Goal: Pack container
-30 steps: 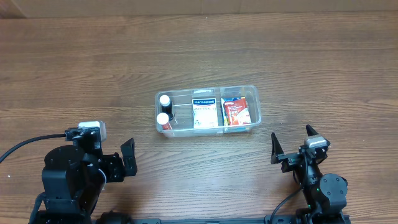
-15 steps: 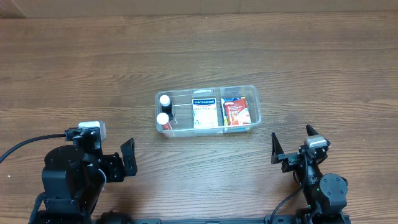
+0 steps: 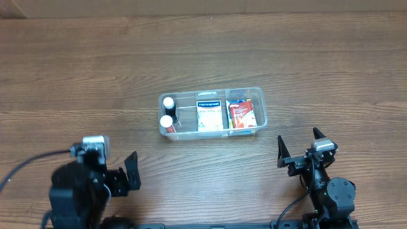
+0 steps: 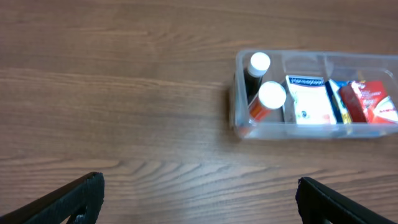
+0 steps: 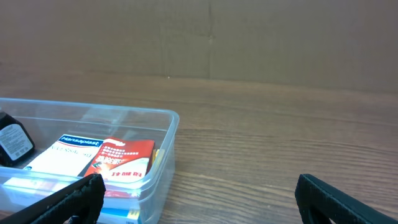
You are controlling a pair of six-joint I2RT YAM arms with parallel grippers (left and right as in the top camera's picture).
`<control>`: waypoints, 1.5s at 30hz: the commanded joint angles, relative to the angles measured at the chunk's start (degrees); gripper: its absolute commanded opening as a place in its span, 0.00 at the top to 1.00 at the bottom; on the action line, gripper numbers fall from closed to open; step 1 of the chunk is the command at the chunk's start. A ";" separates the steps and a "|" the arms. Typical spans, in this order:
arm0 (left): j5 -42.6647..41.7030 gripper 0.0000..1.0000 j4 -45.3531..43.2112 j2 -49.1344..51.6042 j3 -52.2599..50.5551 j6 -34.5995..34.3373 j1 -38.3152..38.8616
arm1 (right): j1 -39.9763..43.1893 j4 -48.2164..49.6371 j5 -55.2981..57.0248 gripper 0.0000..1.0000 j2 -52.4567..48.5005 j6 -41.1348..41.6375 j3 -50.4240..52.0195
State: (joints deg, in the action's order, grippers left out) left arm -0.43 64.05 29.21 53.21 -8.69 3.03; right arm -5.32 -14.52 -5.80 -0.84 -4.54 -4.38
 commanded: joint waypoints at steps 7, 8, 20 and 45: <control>1.01 0.00 -25.16 -23.85 -30.91 2.38 -0.07 | 0.20 0.50 -0.31 0.00 0.68 -0.22 0.04; 1.01 0.00 -28.79 -25.14 -33.29 2.91 -0.07 | 0.20 0.50 -0.31 0.00 0.68 -0.22 0.04; -1.16 0.00 -59.89 -28.96 -52.94 13.99 -0.04 | 0.20 0.50 -0.31 0.00 0.68 -0.22 0.04; -0.68 0.00 -59.65 -28.92 -52.94 14.03 -0.04 | 0.20 0.50 -0.31 0.00 0.68 -0.22 0.04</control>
State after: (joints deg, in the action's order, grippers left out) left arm -0.69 4.43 0.80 0.49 3.64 3.03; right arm -5.30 -14.50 -5.76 -0.84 -4.54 -4.36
